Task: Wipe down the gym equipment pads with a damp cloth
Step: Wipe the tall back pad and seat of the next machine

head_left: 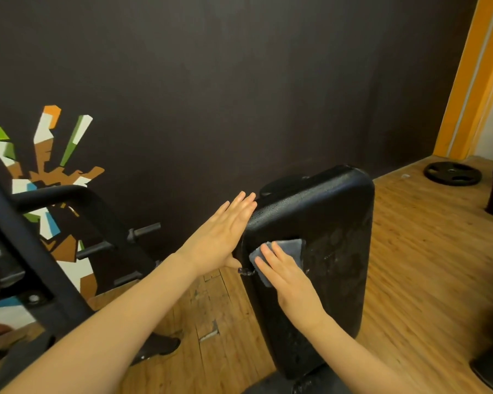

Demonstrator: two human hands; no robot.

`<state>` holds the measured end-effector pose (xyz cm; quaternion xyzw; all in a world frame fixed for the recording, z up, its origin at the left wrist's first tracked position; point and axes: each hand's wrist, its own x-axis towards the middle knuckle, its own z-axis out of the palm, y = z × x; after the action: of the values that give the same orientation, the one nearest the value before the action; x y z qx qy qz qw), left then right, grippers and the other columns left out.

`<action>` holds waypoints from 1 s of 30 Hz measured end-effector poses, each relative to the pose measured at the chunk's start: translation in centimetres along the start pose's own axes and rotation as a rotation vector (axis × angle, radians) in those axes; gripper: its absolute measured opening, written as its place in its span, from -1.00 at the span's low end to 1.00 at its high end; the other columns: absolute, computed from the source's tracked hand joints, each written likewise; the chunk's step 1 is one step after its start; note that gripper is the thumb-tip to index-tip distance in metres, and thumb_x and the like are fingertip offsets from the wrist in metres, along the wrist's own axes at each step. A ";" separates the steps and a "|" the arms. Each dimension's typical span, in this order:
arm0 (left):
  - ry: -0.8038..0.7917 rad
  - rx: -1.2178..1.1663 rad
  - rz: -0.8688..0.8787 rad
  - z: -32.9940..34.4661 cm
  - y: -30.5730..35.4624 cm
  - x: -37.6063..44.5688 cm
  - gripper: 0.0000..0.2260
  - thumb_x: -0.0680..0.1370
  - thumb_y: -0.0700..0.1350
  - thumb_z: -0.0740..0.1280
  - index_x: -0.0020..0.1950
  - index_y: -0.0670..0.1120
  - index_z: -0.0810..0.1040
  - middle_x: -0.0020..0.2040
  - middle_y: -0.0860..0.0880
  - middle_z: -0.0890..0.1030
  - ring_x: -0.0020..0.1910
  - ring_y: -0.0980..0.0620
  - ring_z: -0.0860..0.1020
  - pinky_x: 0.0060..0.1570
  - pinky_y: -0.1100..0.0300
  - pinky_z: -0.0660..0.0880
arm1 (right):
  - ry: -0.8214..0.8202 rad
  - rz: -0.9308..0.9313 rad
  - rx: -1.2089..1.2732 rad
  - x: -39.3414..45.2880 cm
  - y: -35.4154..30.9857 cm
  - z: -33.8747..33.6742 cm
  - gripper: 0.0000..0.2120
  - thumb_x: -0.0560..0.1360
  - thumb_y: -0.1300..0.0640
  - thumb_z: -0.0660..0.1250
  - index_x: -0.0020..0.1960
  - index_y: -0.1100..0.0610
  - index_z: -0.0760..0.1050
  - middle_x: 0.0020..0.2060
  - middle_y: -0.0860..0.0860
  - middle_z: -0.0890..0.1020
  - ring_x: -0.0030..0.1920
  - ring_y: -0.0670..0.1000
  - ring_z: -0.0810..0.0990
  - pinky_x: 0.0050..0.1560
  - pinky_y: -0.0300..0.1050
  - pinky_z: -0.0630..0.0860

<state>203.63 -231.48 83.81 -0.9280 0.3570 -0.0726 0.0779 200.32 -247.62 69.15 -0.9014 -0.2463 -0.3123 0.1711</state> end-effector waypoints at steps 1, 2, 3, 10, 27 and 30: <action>-0.008 0.007 0.002 -0.1 0.0 0.0 0.04 0.38 0.13 0.48 0.53 -0.13 -0.22 0.44 0.03 -0.33 0.43 0.06 -0.36 0.41 0.19 -0.37 | -0.038 -0.017 0.000 -1.1 0.3 0.5 -0.05 0.13 0.39 0.55 0.40 0.09 0.19 0.37 0.00 0.26 0.42 0.01 0.17 0.28 -0.01 0.28; -0.017 0.021 -0.002 -0.1 0.0 0.0 0.05 0.38 0.16 0.46 0.54 -0.13 -0.23 0.43 0.03 -0.35 0.43 0.06 -0.37 0.37 0.21 -0.40 | -0.055 -0.026 0.002 -2.0 0.6 0.8 -0.04 0.13 0.40 0.55 0.41 0.07 0.19 0.38 0.00 0.26 0.45 0.00 0.12 0.29 -0.06 0.28; -0.028 0.038 -0.009 -0.1 0.0 0.1 0.06 0.38 0.18 0.45 0.53 -0.13 -0.24 0.42 0.03 -0.36 0.42 0.06 -0.39 0.34 0.22 -0.42 | -0.052 -0.020 0.031 -2.6 0.6 0.8 -0.05 0.15 0.41 0.53 0.42 0.06 0.18 0.39 -0.01 0.26 0.47 -0.01 0.06 0.32 -0.10 0.26; 0.047 0.056 -0.001 0.4 -0.2 -0.1 -0.10 0.48 -0.17 0.44 0.46 -0.08 -0.26 0.47 0.00 -0.29 0.46 0.05 -0.34 0.35 0.23 -0.41 | 0.131 -0.045 0.123 2.3 -1.5 -2.3 -0.20 0.21 0.44 0.47 0.36 0.14 0.25 0.35 0.09 0.38 0.38 0.07 0.23 0.23 0.00 0.36; 0.129 0.218 -0.151 1.7 2.5 -1.6 -0.01 0.32 -0.14 0.56 0.49 -0.24 -0.08 0.53 -0.23 0.02 0.49 -0.13 0.01 0.42 0.02 0.04 | -0.056 -0.366 -0.094 0.3 0.8 -0.9 -0.27 0.22 0.28 0.54 0.33 0.12 0.34 0.28 0.06 0.50 0.33 0.05 0.36 0.31 -0.06 0.29; 0.172 0.235 -0.160 3.3 3.6 -2.3 0.01 0.19 -0.21 0.61 0.46 -0.30 0.06 0.46 -0.33 0.23 0.44 -0.23 0.17 0.33 -0.09 0.21 | -0.132 -0.500 -0.166 0.9 3.2 -1.8 -0.34 0.21 0.21 0.58 0.28 0.08 0.48 0.26 0.02 0.52 0.29 0.01 0.47 0.30 -0.10 0.31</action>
<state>200.22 -232.25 79.68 -0.9283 0.2764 -0.1992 0.1490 201.80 -250.80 70.56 -0.8420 -0.4452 -0.3045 -0.0022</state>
